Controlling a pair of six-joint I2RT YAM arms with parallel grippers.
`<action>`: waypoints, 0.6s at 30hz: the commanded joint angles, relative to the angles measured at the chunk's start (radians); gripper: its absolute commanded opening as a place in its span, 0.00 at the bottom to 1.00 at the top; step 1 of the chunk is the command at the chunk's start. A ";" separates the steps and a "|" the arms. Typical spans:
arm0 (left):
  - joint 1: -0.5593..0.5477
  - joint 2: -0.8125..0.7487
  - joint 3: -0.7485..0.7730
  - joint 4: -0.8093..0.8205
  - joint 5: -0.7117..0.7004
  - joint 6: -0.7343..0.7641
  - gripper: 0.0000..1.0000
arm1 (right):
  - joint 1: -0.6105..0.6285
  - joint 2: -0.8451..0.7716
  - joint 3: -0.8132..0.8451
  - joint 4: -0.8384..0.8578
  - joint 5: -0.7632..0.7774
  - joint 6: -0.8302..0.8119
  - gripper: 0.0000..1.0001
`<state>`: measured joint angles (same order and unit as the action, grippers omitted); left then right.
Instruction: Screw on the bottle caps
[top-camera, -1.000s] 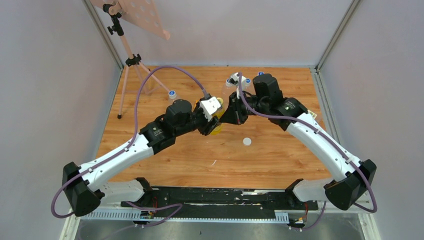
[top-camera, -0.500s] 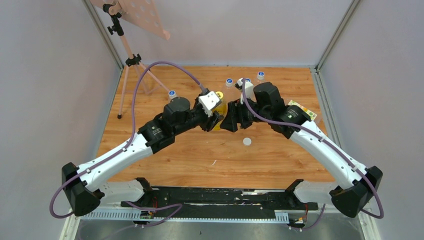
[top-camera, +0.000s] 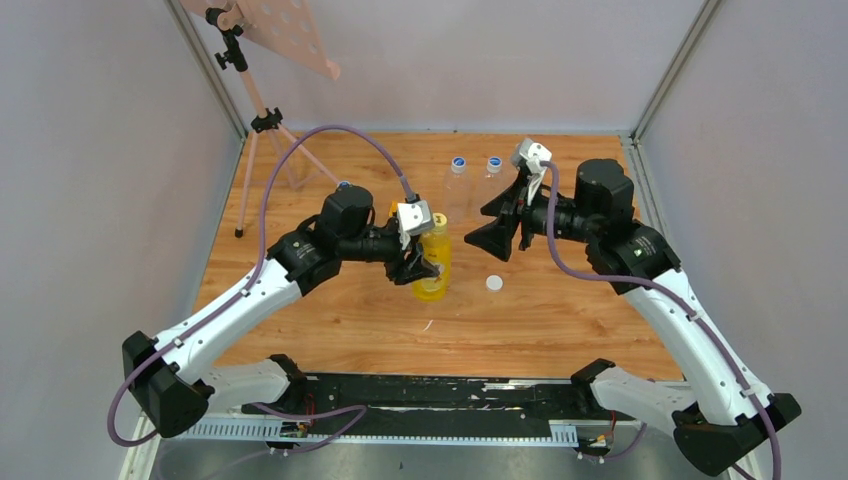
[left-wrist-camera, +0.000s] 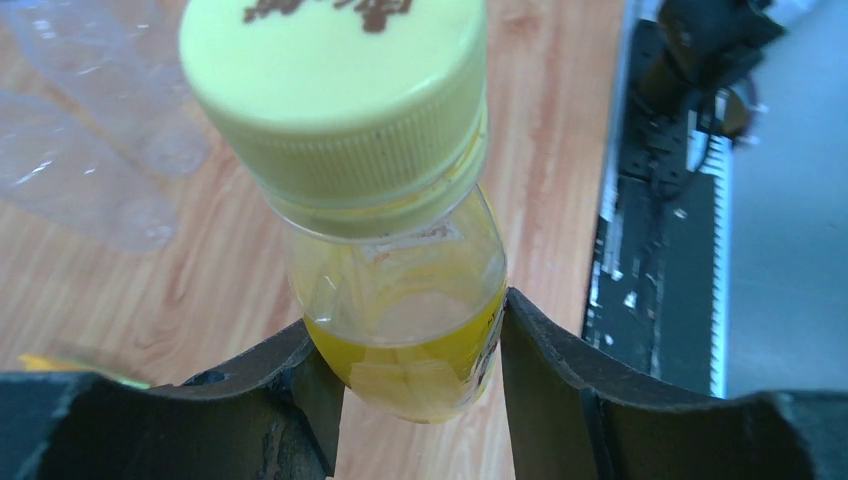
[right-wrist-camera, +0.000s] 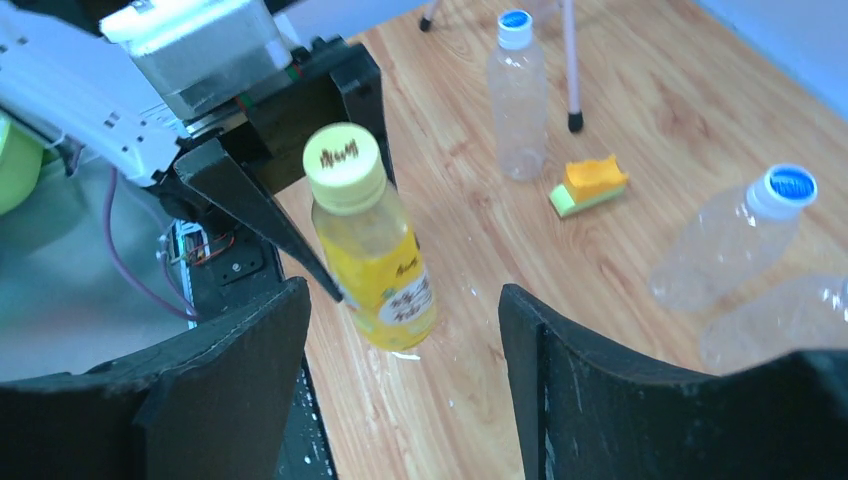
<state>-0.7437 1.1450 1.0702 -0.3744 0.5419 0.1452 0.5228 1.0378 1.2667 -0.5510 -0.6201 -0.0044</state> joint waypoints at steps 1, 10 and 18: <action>0.006 0.013 0.082 -0.105 0.236 0.127 0.00 | -0.017 0.024 0.061 0.103 -0.225 -0.145 0.70; 0.005 0.061 0.146 -0.178 0.319 0.205 0.00 | -0.017 0.127 0.129 0.148 -0.461 -0.139 0.68; 0.006 0.069 0.154 -0.168 0.332 0.205 0.00 | -0.016 0.165 0.136 0.188 -0.537 -0.112 0.65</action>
<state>-0.7433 1.2171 1.1740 -0.5514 0.8337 0.3244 0.5091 1.1881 1.3579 -0.4316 -1.0698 -0.1177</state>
